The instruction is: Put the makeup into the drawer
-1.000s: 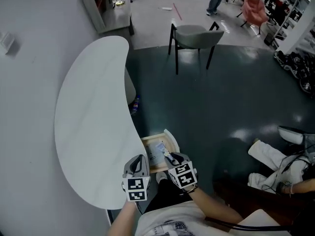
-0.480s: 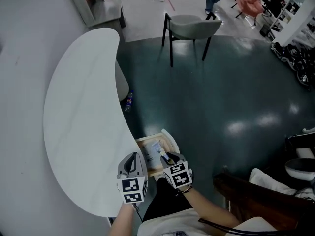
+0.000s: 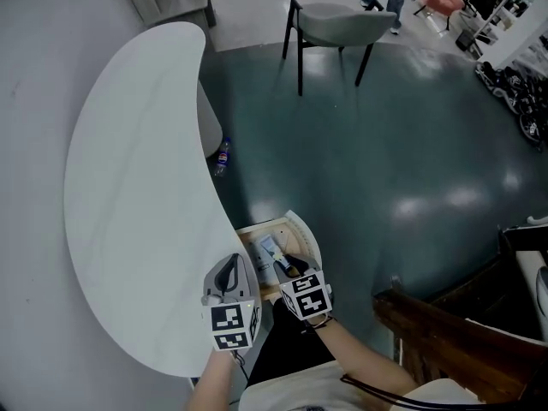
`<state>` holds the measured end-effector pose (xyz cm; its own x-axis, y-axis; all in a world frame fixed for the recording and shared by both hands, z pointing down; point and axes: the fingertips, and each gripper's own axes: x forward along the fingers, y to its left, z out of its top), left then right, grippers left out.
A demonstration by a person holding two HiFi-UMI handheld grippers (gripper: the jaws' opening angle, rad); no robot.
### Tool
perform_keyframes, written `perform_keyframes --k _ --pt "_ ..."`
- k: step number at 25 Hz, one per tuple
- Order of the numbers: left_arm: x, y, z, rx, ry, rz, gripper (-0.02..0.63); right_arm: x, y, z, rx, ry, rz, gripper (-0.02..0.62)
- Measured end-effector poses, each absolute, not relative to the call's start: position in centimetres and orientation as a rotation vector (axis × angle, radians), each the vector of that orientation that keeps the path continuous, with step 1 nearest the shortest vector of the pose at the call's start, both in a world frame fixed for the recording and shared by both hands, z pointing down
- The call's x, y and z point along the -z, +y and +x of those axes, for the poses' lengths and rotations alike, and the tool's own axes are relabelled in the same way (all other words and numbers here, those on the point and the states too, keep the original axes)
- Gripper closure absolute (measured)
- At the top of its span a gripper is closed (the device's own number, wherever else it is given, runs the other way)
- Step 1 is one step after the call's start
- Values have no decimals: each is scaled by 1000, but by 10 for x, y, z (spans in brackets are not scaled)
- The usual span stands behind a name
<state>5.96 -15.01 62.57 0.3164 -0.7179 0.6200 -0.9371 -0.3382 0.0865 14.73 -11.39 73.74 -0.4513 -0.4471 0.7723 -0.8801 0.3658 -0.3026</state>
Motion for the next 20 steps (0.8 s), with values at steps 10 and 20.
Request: perform_keyframes --k 10,20 --pt "-635 -156 50 -721 -1443 2153 589 -758 -130 124 -934 -2022 1093 465" --pt "-648 -162 46 -741 -1452 2137 589 -781 -142 122 -842 -1973 1000 465"
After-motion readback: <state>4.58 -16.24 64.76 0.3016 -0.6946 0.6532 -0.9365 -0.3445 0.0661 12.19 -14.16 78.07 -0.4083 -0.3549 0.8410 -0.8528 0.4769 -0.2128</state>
